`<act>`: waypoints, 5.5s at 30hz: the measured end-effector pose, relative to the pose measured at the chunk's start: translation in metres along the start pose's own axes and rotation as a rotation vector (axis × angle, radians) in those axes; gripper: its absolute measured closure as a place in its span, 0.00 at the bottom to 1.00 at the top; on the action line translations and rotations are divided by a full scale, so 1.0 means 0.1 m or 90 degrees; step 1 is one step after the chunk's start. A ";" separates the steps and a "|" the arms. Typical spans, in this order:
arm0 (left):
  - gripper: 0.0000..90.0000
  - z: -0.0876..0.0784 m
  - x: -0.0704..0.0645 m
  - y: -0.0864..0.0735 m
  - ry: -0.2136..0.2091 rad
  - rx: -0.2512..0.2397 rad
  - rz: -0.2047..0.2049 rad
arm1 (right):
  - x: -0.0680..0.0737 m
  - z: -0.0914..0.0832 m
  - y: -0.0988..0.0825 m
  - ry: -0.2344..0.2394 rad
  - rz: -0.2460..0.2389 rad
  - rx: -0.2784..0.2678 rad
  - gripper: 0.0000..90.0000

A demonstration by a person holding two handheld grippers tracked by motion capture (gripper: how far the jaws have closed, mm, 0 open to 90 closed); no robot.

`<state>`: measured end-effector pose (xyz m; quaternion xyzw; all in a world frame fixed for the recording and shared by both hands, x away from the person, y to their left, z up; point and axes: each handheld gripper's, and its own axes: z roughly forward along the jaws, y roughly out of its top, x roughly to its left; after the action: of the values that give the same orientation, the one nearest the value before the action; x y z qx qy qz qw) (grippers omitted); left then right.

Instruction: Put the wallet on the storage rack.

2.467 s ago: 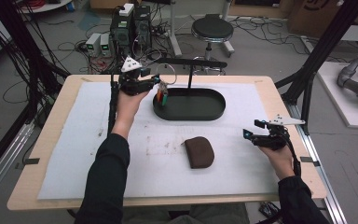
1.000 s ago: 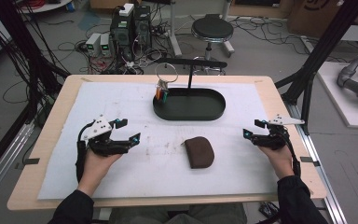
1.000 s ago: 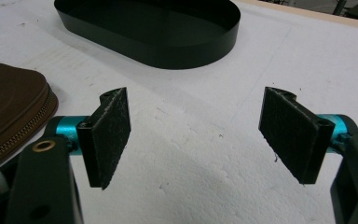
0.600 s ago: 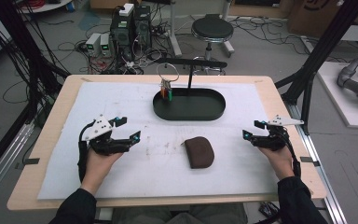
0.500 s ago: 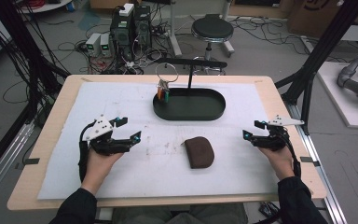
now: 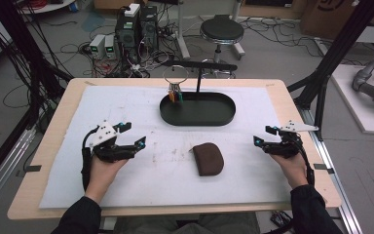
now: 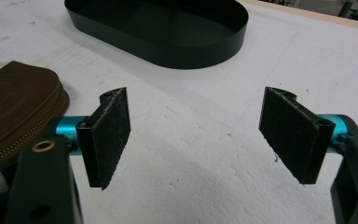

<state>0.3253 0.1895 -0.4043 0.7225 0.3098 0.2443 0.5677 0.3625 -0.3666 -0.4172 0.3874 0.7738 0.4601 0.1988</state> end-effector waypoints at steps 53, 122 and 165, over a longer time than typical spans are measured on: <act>0.26 0.11 -0.08 0.01 -0.015 0.014 0.013 | 0.81 0.62 0.06 0.289 0.012 0.165 0.74; 0.65 1.33 -0.80 0.10 -0.348 0.146 0.108 | 1.05 0.30 0.40 0.311 -0.178 0.014 0.89; 0.49 1.28 -0.88 0.14 -0.434 0.125 0.058 | 0.88 0.40 0.28 0.414 -0.140 0.081 0.74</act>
<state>0.3573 0.0375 -0.4212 0.8267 0.0916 -0.0166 0.5549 0.3457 -0.2674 -0.4090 0.1467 0.8608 0.4862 -0.0343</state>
